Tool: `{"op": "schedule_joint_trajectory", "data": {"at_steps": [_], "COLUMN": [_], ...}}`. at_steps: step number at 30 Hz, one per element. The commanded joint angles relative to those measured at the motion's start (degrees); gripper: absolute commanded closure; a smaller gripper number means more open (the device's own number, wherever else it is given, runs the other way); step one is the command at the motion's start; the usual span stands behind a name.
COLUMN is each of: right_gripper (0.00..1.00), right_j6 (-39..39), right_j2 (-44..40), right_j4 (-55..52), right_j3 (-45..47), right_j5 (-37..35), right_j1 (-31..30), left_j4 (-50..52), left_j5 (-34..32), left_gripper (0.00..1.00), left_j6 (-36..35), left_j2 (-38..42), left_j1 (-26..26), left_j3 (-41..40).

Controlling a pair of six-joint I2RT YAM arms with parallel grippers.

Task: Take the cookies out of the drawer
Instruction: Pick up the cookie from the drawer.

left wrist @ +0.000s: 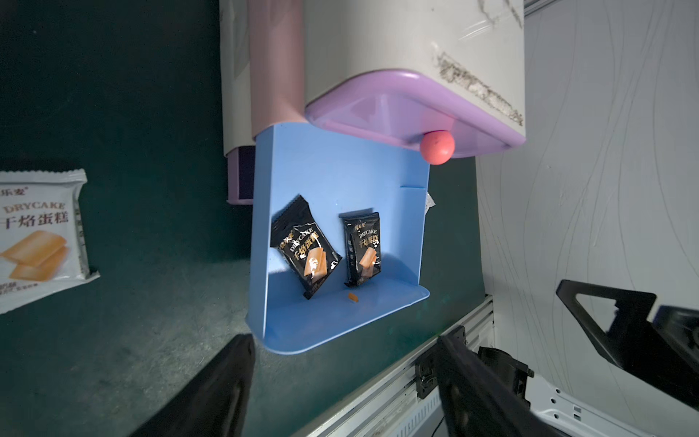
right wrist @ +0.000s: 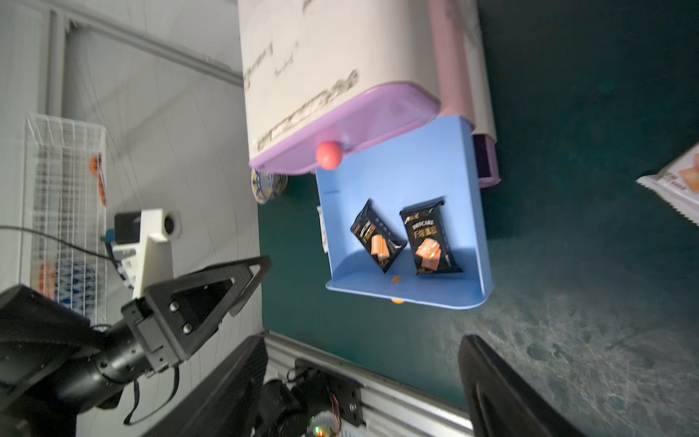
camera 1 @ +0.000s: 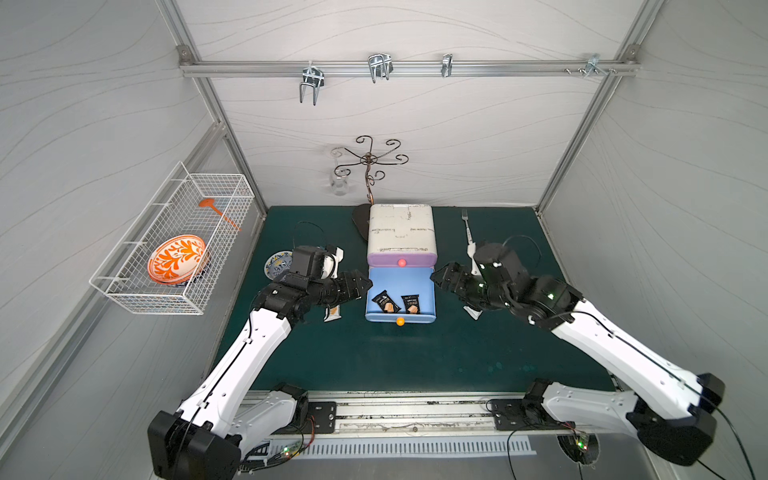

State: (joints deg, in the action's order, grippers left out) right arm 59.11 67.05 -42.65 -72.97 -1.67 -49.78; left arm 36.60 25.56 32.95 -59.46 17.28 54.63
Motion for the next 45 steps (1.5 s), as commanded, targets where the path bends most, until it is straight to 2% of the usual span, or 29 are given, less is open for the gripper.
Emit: {"op": "schedule_joint_trajectory", "data": {"at_steps": [1, 5, 14, 26, 32, 40, 45], "right_gripper": [0.17, 0.18, 0.19, 0.19, 0.19, 0.18, 0.18], "right_j6": [-7.08, -9.87, -14.61, -16.24, -16.03, -16.89, -17.12], "right_j2": [3.64, 8.56, 14.29, 16.18, 16.79, 18.19, 19.38], "right_j4": [-7.82, -10.23, -11.34, -10.15, -8.76, -8.23, -8.92], "right_j3": [-3.08, -6.31, -12.13, -12.64, -11.99, -14.18, -13.88], "right_j5": [7.07, 9.03, 10.85, 13.92, 15.67, 16.7, 17.04], "right_j1": [-0.65, -1.12, -0.5, 1.25, 2.44, 3.11, 3.11], "left_j4": [-1.71, -2.27, -25.25, -41.64, -57.59, -69.98, -73.31], "left_j5": [-3.91, -6.88, -5.76, -4.89, -0.19, 0.62, 1.49], "left_gripper": [0.24, 0.24, 0.15, 0.14, 0.14, 0.13, 0.13], "left_j6": [1.11, 1.51, 10.57, 14.91, 20.4, 23.94, 25.26], "left_j2": [1.89, 2.47, 3.08, 1.95, -4.67, -10.7, -12.82], "left_j1": [1.44, 2.58, 2.5, 1.54, 0.83, 0.3, 0.3], "left_j3": [-0.53, -5.16, -22.12, -27.07, -33.42, -34.75, -35.37]}}
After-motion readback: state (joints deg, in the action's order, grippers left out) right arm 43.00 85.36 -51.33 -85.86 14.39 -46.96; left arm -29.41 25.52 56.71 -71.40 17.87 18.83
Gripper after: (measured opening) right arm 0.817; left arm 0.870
